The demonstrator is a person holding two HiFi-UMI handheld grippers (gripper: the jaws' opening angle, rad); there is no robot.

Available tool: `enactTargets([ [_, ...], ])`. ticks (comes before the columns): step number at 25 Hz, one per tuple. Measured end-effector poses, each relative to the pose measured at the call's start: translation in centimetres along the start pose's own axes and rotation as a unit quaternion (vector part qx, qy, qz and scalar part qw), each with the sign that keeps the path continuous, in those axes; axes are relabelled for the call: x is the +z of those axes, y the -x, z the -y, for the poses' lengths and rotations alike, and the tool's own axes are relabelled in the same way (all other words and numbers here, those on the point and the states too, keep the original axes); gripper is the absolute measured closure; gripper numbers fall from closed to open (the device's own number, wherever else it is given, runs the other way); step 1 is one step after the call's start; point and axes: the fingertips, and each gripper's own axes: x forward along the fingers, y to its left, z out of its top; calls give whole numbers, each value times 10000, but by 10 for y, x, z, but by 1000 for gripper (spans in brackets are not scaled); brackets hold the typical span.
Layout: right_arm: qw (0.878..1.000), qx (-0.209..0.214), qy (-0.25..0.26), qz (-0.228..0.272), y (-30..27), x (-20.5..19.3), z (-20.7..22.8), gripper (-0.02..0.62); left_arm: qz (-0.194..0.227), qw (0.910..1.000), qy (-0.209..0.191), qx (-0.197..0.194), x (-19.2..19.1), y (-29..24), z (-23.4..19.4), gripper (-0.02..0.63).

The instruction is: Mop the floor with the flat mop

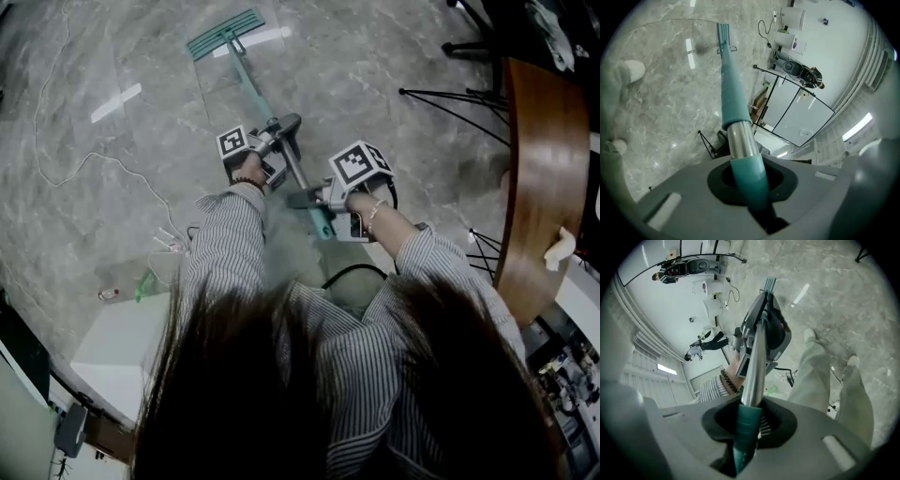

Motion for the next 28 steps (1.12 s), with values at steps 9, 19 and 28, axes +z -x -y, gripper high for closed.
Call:
enactTargets([
  [9, 9995, -49, -73, -319, 57, -139, 69, 523, 152, 9993, 272, -193, -151, 22, -63, 577],
  [19, 9969, 129, -477, -616, 109, -268, 106, 520, -139, 9973, 722, -32, -295, 46, -107, 591],
  [28, 9956, 336, -734, -473, 123, -300, 115, 518, -344, 9954, 884, -158, -337, 51, -114, 600],
])
